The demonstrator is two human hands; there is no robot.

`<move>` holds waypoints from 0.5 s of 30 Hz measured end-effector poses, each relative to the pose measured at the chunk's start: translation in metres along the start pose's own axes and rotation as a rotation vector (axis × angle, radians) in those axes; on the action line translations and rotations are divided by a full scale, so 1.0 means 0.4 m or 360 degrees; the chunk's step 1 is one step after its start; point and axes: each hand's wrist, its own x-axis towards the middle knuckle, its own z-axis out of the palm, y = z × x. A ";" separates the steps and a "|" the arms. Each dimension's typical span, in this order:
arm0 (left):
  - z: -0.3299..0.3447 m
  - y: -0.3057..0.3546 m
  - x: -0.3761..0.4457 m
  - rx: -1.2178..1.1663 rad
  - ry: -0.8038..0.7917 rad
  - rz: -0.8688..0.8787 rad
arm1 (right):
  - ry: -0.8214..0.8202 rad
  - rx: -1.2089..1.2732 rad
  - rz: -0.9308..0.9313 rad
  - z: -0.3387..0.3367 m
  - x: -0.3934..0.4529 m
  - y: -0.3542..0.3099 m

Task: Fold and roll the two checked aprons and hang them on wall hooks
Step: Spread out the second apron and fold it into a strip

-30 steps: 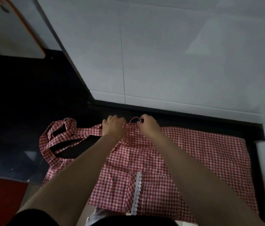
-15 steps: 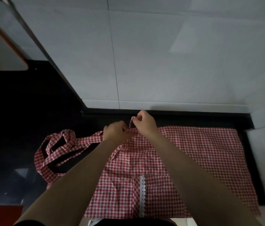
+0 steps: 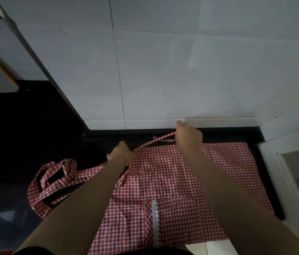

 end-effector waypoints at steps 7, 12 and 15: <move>0.005 -0.009 -0.035 -0.0513 0.0234 0.0172 | 0.0200 0.0658 0.0672 0.012 -0.041 0.043; 0.008 -0.024 -0.078 -0.0834 0.0356 0.0353 | -0.0092 0.0824 0.0341 0.036 -0.046 -0.118; 0.007 -0.023 -0.092 -0.0845 0.0473 0.0428 | -0.0516 0.1118 0.0051 0.044 -0.026 -0.212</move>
